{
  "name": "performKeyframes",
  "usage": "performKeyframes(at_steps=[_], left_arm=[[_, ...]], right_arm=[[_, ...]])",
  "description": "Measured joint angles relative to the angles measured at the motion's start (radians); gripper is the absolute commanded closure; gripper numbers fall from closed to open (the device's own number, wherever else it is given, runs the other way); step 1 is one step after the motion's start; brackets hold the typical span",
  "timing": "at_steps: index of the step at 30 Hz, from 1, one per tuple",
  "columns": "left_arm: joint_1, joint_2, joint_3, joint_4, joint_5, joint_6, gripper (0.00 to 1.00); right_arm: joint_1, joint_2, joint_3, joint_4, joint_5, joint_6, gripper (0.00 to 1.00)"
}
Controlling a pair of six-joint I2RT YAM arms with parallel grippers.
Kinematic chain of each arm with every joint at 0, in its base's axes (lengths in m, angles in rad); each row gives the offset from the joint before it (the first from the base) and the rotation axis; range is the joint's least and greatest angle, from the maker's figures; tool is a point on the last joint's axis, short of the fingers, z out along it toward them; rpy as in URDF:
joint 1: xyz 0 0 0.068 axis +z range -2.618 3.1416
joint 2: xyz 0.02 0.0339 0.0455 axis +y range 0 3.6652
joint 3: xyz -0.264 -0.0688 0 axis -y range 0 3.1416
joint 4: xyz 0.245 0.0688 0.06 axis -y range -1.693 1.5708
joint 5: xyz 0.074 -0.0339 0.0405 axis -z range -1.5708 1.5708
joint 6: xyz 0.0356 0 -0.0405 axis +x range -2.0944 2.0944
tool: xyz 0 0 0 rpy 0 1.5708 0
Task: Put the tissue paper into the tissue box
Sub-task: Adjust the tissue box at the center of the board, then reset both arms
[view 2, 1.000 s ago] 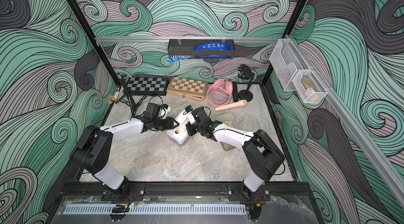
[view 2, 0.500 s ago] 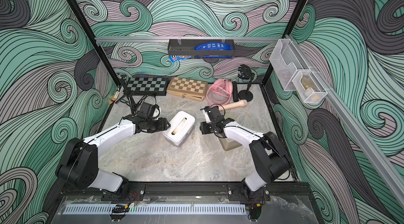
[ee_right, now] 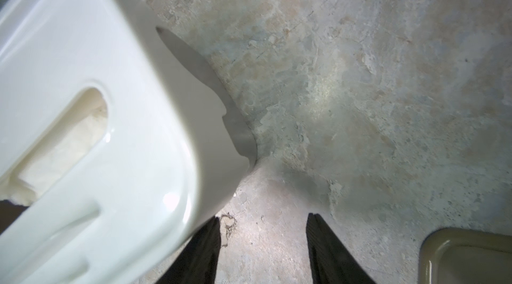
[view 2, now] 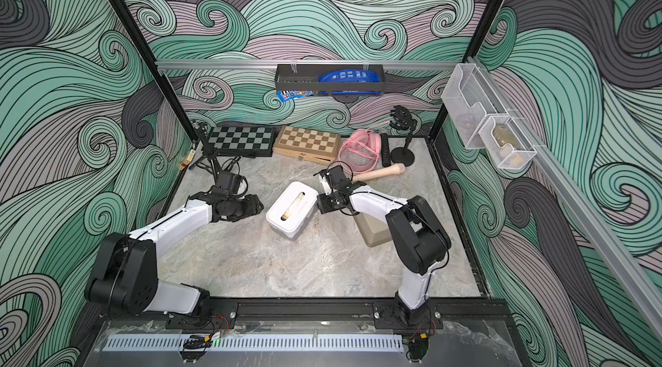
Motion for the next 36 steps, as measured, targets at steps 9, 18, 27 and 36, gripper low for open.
performKeyframes(at_steps=[9, 18, 27, 36], left_arm=[[-0.109, -0.049, -0.098, 0.015, 0.095, -0.034, 0.35], [-0.127, -0.233, -0.028, -0.006, -0.039, -0.014, 0.17], [-0.077, -0.454, -0.163, 0.491, -0.529, 0.201, 0.01], [0.087, -0.244, -0.461, 0.99, -0.664, 0.379, 0.01]], right_arm=[[0.007, 0.01, 0.041, 0.002, -0.005, -0.026, 0.43], [-0.001, -0.155, -0.022, 0.01, 0.114, -0.063, 0.0], [-0.293, -0.7, -0.432, 0.436, 0.437, -0.087, 0.0], [-0.52, -0.616, -0.935, 1.013, 0.536, -0.091, 0.0]])
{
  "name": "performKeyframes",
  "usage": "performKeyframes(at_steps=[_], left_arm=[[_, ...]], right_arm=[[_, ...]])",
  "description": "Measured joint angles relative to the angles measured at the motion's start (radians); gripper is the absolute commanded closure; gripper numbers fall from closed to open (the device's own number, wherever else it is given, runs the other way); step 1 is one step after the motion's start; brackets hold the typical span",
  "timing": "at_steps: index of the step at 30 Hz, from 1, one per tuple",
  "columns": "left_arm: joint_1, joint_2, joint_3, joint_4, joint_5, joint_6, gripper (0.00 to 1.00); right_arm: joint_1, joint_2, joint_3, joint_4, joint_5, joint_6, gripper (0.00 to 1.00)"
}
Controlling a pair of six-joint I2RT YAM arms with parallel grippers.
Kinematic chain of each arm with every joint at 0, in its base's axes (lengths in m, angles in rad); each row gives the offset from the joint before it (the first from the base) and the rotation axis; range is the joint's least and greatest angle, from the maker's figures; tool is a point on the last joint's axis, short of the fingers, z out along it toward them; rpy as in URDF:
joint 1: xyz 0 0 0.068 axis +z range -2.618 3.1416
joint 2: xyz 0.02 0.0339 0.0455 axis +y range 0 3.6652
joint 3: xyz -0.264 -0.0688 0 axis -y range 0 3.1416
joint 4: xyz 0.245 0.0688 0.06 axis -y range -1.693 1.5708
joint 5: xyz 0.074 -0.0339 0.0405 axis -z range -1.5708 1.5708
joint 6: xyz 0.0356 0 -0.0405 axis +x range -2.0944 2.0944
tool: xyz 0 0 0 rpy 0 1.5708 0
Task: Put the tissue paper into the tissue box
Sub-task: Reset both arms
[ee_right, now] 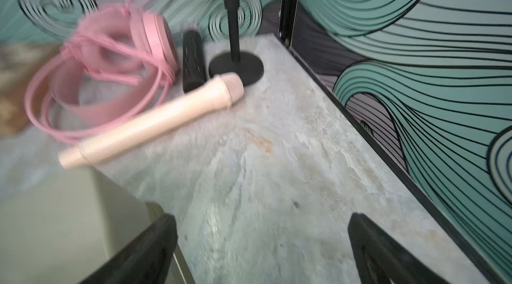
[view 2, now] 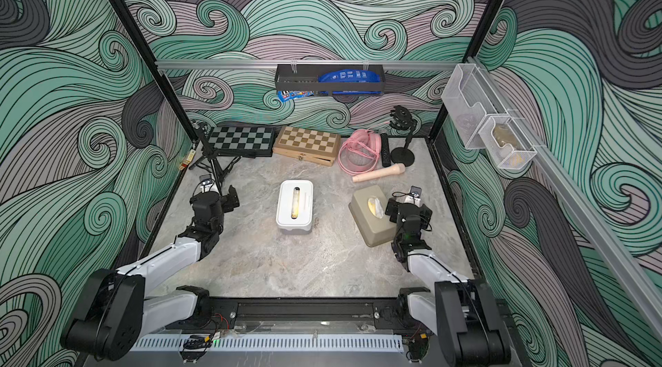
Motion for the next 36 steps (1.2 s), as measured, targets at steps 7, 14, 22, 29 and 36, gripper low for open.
performKeyframes(at_steps=[7, 14, 22, 29, 36], left_arm=[[0.039, 0.198, -0.127, 0.392, 0.074, 0.027, 0.01], [0.076, 0.357, -0.154, 0.66, 0.165, 0.034, 0.01], [0.076, 0.358, -0.144, 0.728, 0.187, 0.034, 0.01], [0.076, 0.358, -0.146, 0.764, 0.194, 0.034, 0.01], [0.076, 0.358, -0.146, 0.769, 0.195, 0.034, 0.01]], right_arm=[[-0.052, 0.298, -0.05, 0.542, -0.101, -0.045, 0.0], [-0.085, 0.363, -0.055, 0.689, -0.225, -0.071, 0.0], [-0.085, 0.366, -0.027, 0.686, -0.297, -0.094, 0.0], [-0.085, 0.366, 0.002, 0.647, -0.383, -0.127, 0.0], [-0.085, 0.373, 0.006, 0.632, -0.401, -0.134, 0.0]])
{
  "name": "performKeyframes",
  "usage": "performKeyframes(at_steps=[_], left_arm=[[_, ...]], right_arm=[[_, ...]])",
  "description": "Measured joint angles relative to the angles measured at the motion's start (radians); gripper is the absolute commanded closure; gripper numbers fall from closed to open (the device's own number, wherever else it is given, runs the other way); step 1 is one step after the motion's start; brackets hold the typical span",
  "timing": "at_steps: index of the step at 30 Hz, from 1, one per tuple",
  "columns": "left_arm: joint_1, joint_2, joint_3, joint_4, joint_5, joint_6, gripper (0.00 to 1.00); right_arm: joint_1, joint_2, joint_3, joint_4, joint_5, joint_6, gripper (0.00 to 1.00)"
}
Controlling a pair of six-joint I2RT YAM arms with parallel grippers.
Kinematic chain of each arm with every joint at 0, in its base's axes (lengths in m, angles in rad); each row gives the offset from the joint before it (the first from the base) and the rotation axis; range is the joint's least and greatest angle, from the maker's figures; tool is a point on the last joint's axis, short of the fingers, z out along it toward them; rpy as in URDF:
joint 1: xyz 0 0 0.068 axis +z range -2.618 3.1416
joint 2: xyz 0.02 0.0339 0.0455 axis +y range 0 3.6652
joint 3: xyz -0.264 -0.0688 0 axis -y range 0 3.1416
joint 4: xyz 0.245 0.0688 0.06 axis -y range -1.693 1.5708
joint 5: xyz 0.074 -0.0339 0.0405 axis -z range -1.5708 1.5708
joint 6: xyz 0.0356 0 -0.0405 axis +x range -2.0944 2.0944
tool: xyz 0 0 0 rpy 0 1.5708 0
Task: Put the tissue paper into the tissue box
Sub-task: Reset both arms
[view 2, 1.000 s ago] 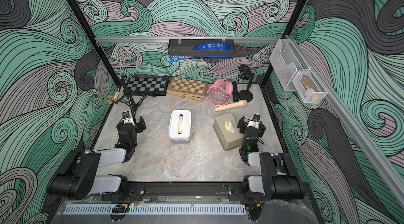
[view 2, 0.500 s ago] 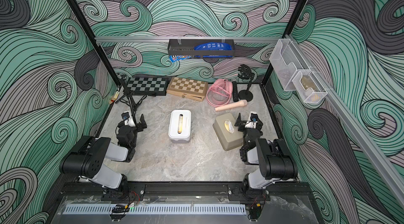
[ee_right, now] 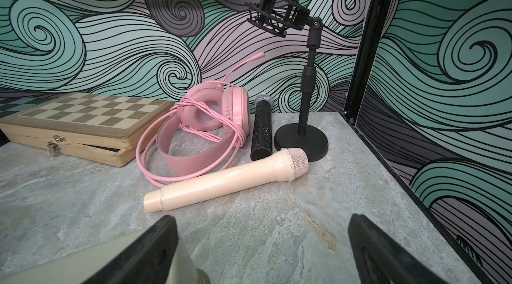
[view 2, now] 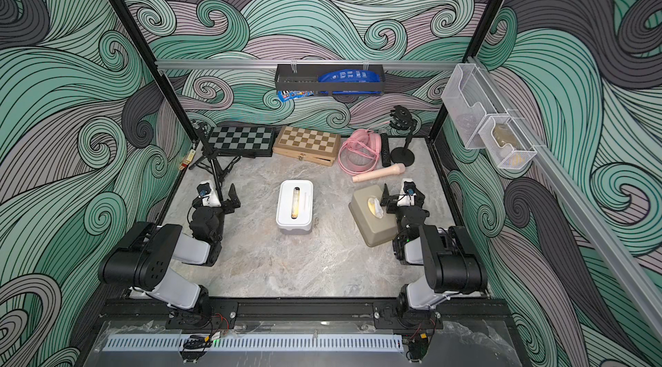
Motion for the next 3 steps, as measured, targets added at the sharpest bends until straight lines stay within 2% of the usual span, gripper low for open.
performKeyframes(at_steps=[3], left_arm=[[0.0, 0.0, 0.0, -0.001, 0.0, 0.0, 0.01]], right_arm=[[0.0, 0.0, 0.0, 0.0, -0.005, 0.0, 0.0]])
